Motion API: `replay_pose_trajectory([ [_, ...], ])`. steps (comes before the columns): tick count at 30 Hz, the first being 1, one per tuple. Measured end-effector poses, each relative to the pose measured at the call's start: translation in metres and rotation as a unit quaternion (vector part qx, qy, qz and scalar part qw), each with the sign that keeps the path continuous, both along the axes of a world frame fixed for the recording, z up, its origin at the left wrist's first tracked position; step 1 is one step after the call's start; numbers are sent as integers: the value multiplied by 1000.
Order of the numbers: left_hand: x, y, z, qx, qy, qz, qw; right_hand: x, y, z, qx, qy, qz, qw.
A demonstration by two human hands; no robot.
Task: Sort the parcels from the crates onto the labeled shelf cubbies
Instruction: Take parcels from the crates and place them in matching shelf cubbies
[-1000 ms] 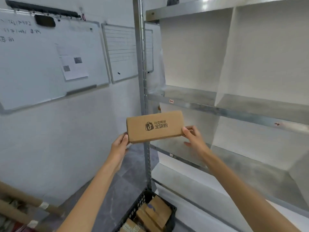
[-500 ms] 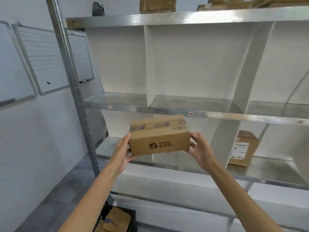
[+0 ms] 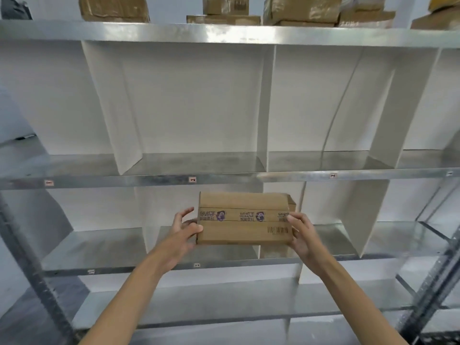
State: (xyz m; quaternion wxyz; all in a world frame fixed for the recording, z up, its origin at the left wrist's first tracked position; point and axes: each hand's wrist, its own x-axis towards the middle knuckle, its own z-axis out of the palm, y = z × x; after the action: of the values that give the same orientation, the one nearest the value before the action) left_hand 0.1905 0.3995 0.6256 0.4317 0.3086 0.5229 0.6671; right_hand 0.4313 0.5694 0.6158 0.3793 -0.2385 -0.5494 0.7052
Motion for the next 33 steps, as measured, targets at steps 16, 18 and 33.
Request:
replay_pose_trajectory([
  [16, 81, 97, -3, 63, 116, -157, 979, 69, 86, -8, 14, 25, -152, 988],
  [18, 84, 104, -2, 64, 129, -130, 981, 71, 88, -8, 24, 33, -155, 987],
  [33, 91, 130, 3, 23, 93, 87, 992, 90, 84, -8, -105, -9, 34, 994],
])
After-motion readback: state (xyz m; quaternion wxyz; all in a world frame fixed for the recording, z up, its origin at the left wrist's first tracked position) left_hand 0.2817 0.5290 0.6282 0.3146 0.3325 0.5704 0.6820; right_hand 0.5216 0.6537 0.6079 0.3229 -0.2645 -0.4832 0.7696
